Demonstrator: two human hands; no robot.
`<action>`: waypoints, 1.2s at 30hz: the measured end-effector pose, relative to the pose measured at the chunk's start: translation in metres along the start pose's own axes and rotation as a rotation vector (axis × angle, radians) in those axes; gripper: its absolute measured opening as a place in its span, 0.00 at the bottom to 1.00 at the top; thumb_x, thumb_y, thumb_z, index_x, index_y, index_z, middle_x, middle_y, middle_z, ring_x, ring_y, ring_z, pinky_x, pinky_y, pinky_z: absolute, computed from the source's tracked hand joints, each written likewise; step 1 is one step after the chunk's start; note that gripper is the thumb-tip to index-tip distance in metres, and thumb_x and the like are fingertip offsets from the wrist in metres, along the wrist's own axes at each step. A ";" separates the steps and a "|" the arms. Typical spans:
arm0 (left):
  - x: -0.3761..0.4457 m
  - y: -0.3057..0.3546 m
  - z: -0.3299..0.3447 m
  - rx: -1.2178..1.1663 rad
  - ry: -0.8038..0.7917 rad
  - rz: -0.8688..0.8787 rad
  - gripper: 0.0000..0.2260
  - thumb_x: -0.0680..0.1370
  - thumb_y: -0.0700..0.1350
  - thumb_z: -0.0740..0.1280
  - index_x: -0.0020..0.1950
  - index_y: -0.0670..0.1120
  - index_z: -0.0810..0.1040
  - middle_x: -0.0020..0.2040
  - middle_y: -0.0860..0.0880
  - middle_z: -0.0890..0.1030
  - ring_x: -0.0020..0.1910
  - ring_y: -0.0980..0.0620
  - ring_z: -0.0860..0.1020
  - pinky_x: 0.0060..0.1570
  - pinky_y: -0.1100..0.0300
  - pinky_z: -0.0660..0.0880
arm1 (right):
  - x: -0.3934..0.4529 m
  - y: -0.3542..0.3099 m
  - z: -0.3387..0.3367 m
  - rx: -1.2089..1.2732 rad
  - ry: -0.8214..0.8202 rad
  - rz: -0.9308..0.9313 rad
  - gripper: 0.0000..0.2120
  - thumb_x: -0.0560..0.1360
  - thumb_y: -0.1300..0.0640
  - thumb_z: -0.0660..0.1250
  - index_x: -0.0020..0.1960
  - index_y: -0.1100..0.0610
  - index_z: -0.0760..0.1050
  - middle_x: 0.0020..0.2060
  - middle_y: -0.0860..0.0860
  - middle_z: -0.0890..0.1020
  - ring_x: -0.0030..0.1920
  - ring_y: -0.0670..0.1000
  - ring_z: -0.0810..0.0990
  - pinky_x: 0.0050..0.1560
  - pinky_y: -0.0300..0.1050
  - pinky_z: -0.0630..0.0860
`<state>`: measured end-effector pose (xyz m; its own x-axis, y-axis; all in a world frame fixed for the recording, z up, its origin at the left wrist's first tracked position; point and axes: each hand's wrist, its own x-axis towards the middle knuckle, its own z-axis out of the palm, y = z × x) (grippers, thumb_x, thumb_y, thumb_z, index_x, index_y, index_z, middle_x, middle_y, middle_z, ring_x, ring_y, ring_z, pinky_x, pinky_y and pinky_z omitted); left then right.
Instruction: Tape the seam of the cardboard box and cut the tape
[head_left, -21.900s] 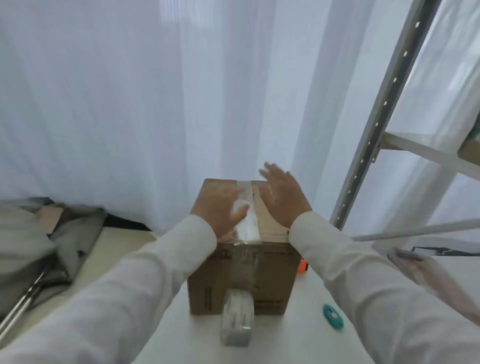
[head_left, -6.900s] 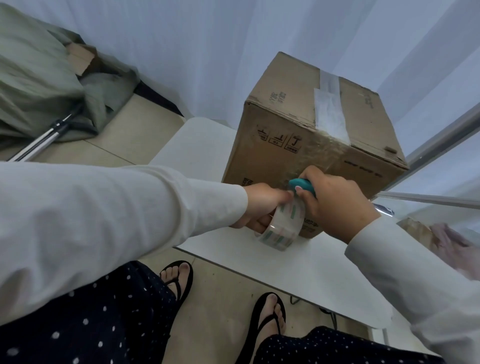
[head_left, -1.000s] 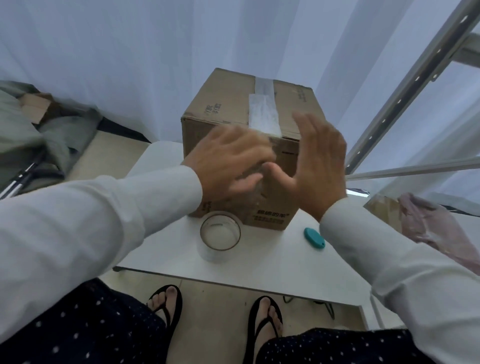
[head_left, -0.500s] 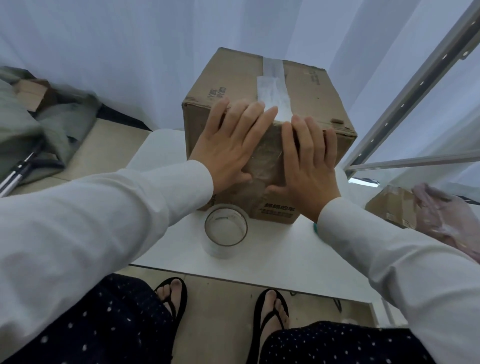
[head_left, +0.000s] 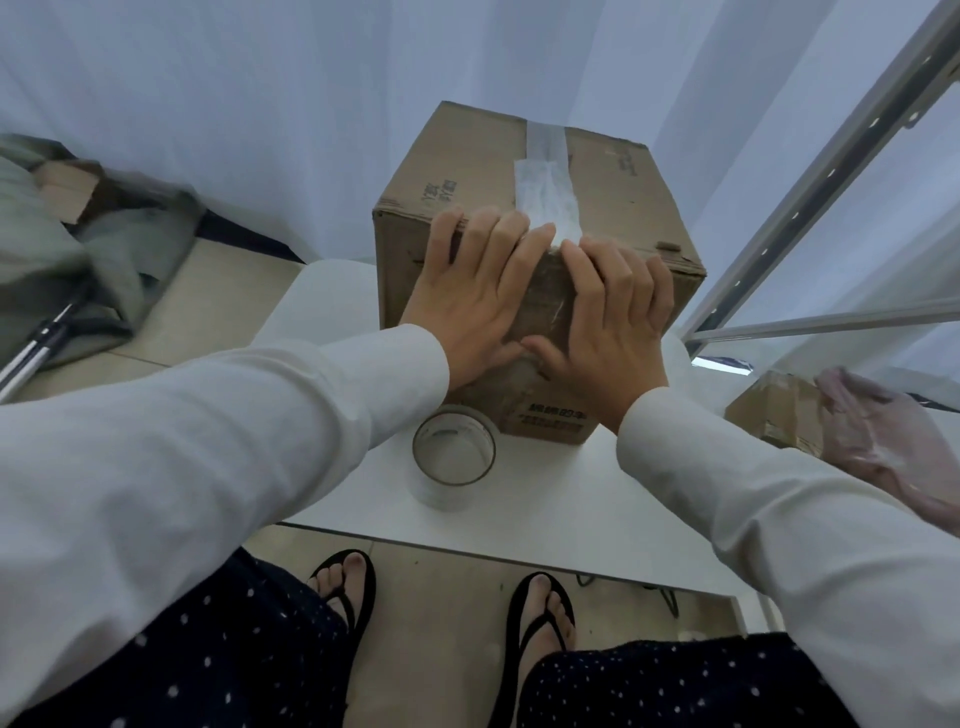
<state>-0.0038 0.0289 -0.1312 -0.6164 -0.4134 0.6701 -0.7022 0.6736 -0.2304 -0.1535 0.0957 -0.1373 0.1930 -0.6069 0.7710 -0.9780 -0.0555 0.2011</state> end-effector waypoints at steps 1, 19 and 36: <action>0.000 0.000 0.000 0.007 -0.006 0.012 0.42 0.65 0.65 0.66 0.67 0.41 0.55 0.61 0.45 0.58 0.61 0.43 0.59 0.63 0.44 0.52 | -0.001 0.002 0.000 -0.009 -0.016 -0.014 0.35 0.69 0.40 0.65 0.66 0.58 0.57 0.62 0.54 0.60 0.64 0.57 0.61 0.68 0.53 0.49; 0.009 -0.036 -0.040 -0.286 0.029 0.249 0.21 0.68 0.44 0.61 0.61 0.44 0.72 0.59 0.44 0.78 0.61 0.46 0.65 0.59 0.52 0.60 | -0.052 -0.056 -0.002 0.188 -1.226 -0.486 0.27 0.71 0.44 0.66 0.66 0.54 0.68 0.66 0.53 0.71 0.72 0.54 0.56 0.71 0.50 0.46; -0.007 -0.004 -0.077 -0.946 -0.796 -0.035 0.34 0.65 0.61 0.72 0.68 0.50 0.69 0.56 0.57 0.73 0.56 0.58 0.71 0.57 0.64 0.68 | 0.005 -0.039 -0.095 1.877 -0.914 1.465 0.29 0.75 0.43 0.48 0.61 0.65 0.71 0.47 0.61 0.78 0.44 0.57 0.78 0.42 0.48 0.78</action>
<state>0.0308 0.0763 -0.0812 -0.8797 -0.4748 -0.0265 -0.3934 0.6953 0.6015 -0.1074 0.1699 -0.0842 0.1129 -0.8605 -0.4968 0.4241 0.4939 -0.7591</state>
